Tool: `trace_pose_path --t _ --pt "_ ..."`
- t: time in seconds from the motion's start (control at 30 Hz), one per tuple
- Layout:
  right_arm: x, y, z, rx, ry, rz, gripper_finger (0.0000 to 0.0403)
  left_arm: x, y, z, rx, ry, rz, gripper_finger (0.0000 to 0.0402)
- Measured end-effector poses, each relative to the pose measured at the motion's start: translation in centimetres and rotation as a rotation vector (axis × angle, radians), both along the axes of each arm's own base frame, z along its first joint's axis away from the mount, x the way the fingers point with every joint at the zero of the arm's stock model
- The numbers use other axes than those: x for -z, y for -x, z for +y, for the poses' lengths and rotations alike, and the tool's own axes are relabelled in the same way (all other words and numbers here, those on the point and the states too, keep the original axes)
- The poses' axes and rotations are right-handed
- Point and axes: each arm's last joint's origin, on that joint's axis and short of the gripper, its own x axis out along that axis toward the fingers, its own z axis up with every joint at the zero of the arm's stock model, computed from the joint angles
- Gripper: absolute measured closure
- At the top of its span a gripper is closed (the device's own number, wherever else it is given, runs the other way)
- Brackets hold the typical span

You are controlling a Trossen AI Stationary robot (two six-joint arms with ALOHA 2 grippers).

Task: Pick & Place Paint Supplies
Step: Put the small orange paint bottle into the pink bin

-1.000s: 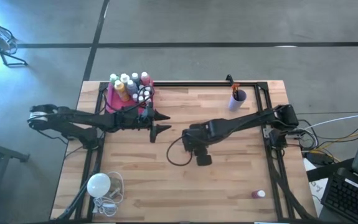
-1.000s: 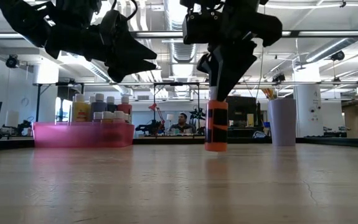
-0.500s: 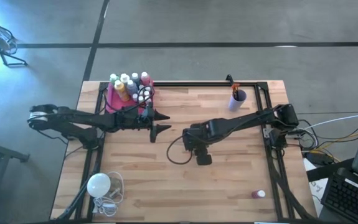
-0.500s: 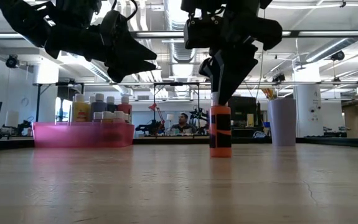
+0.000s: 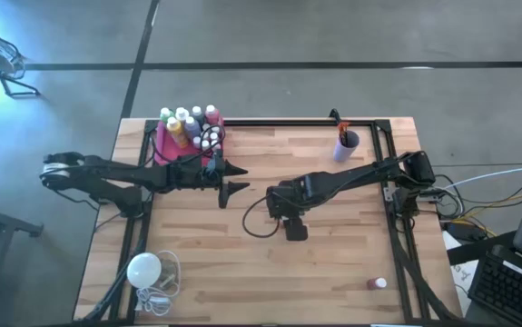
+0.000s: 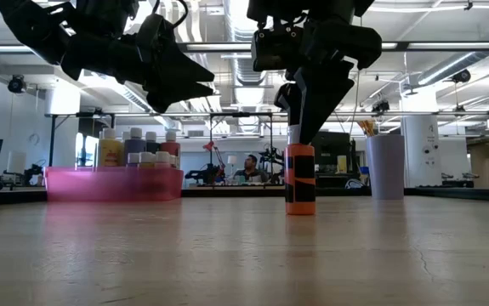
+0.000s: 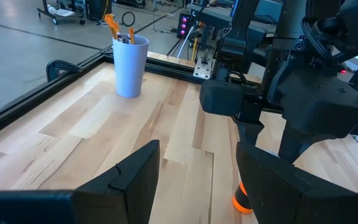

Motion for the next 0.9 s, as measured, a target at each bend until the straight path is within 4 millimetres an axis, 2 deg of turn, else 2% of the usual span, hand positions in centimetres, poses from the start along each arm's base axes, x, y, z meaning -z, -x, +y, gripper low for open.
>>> trace_pose_path --t 0.23,0.43,0.6,0.9 --pt "-0.5 0.3 0.0 0.022 -0.002 0.001 0.0163 0.0 0.0 0.0 -0.002 0.009 -0.001 0.0183" --pt "-2.2 1.8 -0.2 0.094 -0.009 0.030 0.0167 0.2 0.0 0.0 0.000 0.012 0.019 0.0183" --pt "-3.0 3.9 -0.6 0.198 0.056 0.007 0.0187 0.3 0.0 -0.2 0.016 -0.034 0.036 0.0183" --pt "-3.1 9.5 -1.6 0.375 0.112 -0.062 0.0200 1.0 -0.9 -1.9 0.098 -0.091 0.069 0.0183"
